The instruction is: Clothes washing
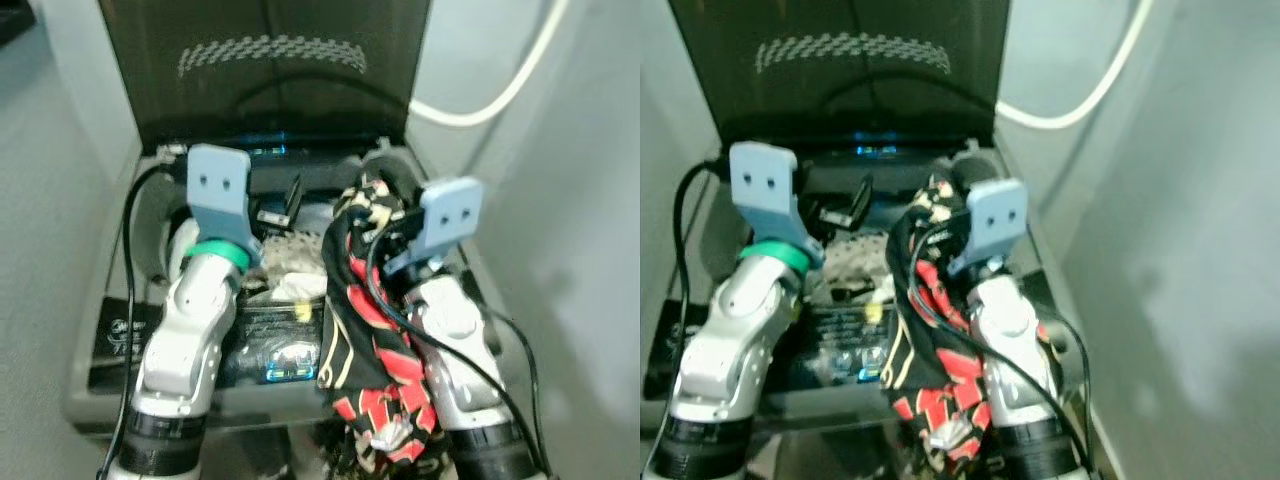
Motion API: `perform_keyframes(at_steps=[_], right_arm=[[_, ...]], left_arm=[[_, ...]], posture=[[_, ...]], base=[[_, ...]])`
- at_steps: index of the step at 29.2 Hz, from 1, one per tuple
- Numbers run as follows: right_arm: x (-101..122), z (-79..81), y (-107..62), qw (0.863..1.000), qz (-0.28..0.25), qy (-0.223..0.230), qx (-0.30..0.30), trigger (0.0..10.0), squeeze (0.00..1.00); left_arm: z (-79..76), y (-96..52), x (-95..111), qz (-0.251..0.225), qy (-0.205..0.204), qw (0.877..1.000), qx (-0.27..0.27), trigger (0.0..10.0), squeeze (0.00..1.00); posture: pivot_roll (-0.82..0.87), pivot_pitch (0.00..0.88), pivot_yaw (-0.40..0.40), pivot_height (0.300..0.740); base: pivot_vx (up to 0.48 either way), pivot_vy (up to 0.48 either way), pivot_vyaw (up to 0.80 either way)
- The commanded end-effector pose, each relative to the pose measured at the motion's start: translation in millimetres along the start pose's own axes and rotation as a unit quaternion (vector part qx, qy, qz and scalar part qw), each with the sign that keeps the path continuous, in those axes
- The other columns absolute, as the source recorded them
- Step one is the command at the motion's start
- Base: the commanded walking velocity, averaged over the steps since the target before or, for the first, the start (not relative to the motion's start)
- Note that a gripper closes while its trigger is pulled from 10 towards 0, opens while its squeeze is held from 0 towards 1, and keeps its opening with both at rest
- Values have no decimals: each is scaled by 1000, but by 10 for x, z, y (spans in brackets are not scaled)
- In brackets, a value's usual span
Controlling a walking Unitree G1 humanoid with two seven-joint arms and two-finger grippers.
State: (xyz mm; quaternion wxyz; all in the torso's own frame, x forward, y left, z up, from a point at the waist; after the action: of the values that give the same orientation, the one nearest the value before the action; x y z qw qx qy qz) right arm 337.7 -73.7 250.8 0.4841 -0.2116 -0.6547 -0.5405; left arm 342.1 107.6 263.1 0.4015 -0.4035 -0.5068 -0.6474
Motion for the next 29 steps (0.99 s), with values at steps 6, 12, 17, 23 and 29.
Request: perform_keyframes(at_steps=[6,12,17,23,29], right_arm=[[18,7,6,1000,-6,3,-1,10000,0],[19,14,0,1000,-7,3,1,10000,0],[19,18,-2,1000,-7,3,1,10000,0],[19,18,-7,1000,-7,3,1,10000,0],[19,18,-10,1000,-7,3,1,10000,0]], left_arm=[[-11,-5,-42,9,7,1000,-4,10000,0],[-24,-2,-57,13,13,1000,-7,10000,0],[-27,2,-65,15,12,1000,-8,10000,0],[-33,6,-79,20,14,1000,-9,10000,0],[-15,15,-95,25,24,999,-5,10000,0]], posture=[[117,0,61,740],[116,0,64,740],[114,0,65,740],[111,0,67,740],[111,0,68,740]], base=[[0,400,0],[0,0,0],[0,0,0],[0,0,0],[0,-191,0]])
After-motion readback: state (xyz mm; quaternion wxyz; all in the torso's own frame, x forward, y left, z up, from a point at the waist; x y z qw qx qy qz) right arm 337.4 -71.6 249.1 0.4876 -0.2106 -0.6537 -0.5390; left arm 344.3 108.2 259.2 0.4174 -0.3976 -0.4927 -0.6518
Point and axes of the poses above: a point about 5 cm out from each wrist's last joint towards the gripper, its own y axis pointing out of the wrist towards the gripper, its own x axis along the axis of the wrist's last joint, z = x × y, the point moved 3 cm from there along y, pointing out of the wrist towards the gripper, and after that the axes turned 9 degrees about y, right-handed, at the moved point
